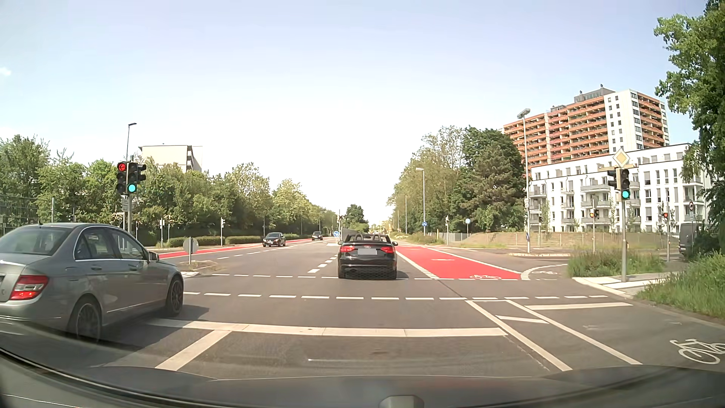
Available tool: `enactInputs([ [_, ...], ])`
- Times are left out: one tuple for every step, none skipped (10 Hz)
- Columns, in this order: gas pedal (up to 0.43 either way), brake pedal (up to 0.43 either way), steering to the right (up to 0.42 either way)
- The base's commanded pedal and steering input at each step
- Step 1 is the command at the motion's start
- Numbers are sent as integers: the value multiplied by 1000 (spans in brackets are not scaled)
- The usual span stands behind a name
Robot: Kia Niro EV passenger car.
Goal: Follow the waypoints while adhering to traffic rules and regulations
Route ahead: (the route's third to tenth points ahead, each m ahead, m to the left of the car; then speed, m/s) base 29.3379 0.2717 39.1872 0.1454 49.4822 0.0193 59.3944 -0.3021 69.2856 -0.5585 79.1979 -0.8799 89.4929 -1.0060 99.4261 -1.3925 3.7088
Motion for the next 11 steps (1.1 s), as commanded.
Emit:
enactInputs([
  [390,0,7],
  [390,0,7],
  [390,0,7],
  [390,0,7],
  [390,0,6],
  [390,0,6],
  [390,0,6],
  [390,0,6],
  [390,0,4],
  [390,0,3],
  [378,0,1],
])
